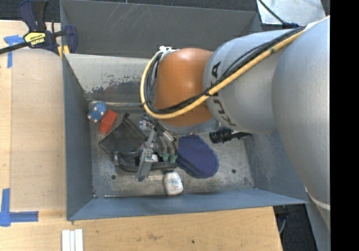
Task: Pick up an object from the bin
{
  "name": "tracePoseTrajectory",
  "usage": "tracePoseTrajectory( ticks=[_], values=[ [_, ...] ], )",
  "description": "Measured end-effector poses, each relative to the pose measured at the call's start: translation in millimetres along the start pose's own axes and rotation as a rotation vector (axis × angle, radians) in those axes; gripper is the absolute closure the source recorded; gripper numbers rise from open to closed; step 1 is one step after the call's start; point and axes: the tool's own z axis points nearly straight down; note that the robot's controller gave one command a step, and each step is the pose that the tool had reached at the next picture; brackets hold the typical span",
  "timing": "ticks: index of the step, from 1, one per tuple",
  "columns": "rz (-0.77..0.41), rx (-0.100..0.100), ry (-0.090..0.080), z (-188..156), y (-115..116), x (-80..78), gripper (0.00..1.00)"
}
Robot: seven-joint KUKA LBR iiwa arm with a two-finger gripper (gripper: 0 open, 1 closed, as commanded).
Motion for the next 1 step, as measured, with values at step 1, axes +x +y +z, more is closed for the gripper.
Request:
tracePoseTrajectory(
  ticks=[1],
  values=[
    [0.11, -0.002, -0.004, 75.8, -50.4, -15.5, 0.0]
  ],
)
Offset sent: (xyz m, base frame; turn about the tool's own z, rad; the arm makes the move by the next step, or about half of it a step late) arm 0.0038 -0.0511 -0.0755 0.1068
